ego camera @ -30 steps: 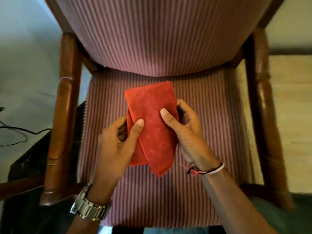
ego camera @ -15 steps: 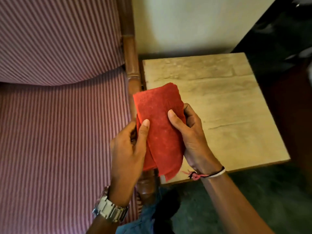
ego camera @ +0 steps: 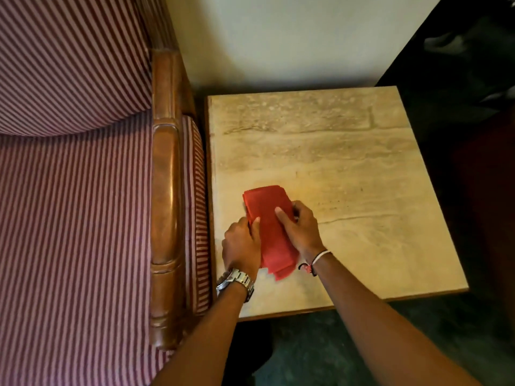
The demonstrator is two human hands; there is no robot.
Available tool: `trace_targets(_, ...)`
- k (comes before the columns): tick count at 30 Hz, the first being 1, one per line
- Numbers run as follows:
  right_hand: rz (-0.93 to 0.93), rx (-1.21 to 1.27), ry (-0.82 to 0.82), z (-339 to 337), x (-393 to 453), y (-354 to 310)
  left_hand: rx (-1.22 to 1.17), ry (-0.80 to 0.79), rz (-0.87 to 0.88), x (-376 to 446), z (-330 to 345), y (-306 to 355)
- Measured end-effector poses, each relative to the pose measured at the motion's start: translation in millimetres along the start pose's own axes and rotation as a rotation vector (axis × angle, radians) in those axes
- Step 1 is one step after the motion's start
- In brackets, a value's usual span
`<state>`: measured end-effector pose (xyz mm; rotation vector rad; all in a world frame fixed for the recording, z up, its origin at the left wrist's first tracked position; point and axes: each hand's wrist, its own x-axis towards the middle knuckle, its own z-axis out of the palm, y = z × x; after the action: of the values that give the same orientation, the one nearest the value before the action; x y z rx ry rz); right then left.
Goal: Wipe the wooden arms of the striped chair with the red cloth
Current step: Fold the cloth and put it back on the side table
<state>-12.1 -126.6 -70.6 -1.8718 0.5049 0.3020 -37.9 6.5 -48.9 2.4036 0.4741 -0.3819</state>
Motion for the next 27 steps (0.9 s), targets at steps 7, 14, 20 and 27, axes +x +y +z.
trace_targets(7,-0.251,-0.721,0.164,2.6,-22.9,24.5,0.217,-0.060,-0.092,2.3,22.6,-10.1)
trace_targets(14,-0.388,-0.994,0.018,5.9,-36.7,23.3,0.591,-0.078,0.326,7.2,24.7,-23.5)
trace_targets(20,-0.295,-1.178,-0.124,2.9,-35.4,-2.3,0.701,-0.233,0.361,14.6,4.7,-11.5)
trace_targets(27,-0.324,-1.186,-0.129,-10.8,-33.4,-100.4,0.699,-0.099,0.519,11.0,-86.1,17.9)
